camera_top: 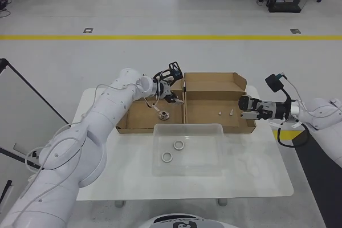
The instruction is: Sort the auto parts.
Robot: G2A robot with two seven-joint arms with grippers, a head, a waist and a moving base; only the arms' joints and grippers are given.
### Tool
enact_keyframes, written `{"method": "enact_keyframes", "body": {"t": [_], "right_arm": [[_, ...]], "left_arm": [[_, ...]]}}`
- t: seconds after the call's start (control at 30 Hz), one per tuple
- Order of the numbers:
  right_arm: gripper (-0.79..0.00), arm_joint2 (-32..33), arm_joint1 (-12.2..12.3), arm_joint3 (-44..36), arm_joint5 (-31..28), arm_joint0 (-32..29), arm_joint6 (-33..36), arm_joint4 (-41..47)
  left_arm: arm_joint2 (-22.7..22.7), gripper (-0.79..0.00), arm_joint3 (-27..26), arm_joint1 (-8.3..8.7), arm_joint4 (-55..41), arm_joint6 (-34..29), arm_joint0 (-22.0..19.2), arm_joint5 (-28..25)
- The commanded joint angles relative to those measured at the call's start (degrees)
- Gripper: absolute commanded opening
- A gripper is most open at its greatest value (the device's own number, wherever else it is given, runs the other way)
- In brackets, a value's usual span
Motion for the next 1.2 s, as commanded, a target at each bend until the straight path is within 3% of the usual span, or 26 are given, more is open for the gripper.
{"method": "enact_keyframes", "body": {"t": [0.0,0.4,0.67,0.87,1.17], "right_arm": [[0.000,0.0,0.0,0.0,0.0,0.0,0.0,0.0],[0.000,0.0,0.0,0.0,0.0,0.0,0.0,0.0],[0.000,0.0,0.0,0.0,0.0,0.0,0.0,0.0],[0.000,0.0,0.0,0.0,0.0,0.0,0.0,0.0],[0.000,0.0,0.0,0.0,0.0,0.0,0.0,0.0]], "left_arm": [[0.0,0.000,0.1,-0.03,0.1,0.0,0.0,0.1],[-0.4,0.000,-0.7,0.15,-0.3,0.1,0.9,1.4],[-3.6,0.000,-6.6,3.53,-0.6,-2.1,2.0,-1.4],[-8.5,0.000,-19.0,8.15,-3.4,-11.2,5.4,-2.2],[-20.4,0.000,-49.6,16.18,-11.6,-32.0,18.3,5.1]]}}
